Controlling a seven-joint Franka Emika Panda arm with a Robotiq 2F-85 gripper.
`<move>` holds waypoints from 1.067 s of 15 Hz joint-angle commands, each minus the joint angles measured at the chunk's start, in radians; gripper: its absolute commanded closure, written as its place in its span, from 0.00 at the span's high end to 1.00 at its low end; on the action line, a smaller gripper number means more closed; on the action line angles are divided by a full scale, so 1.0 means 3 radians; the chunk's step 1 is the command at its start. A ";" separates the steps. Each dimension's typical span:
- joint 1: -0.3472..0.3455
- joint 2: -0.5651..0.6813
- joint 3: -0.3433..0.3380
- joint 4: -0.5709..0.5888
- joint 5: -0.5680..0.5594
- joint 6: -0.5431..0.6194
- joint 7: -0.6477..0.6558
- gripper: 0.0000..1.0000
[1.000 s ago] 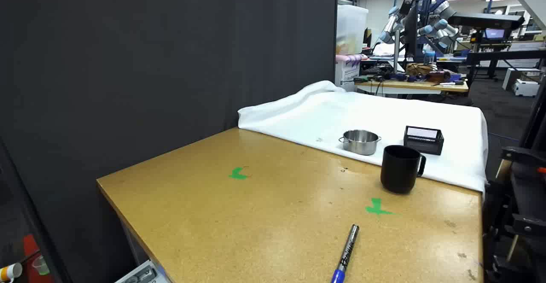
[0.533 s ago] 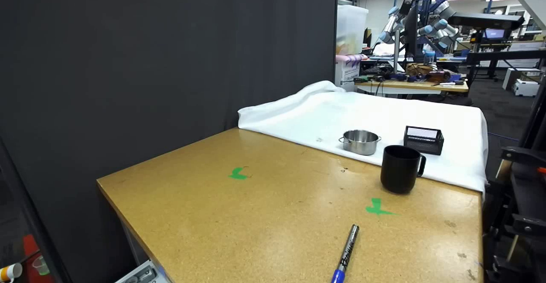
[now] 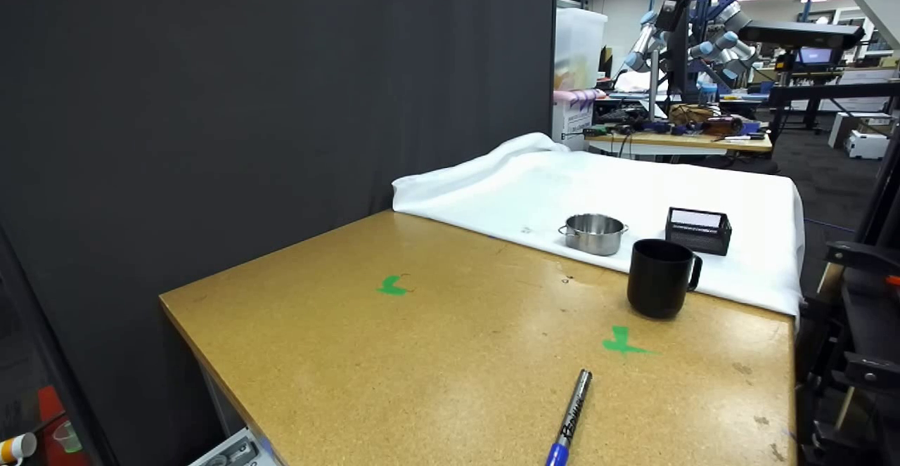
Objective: Pur the marker in the mug
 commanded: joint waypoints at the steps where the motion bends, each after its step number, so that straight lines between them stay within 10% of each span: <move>1: -0.0181 -0.0129 0.0235 -0.0265 0.0118 0.0065 0.0641 1.00; 8: -0.0330 -0.0395 0.0709 -0.0904 0.0149 0.0305 0.2210 1.00; 16: -0.0275 -0.0374 0.0702 -0.0892 0.0225 0.0212 0.2143 1.00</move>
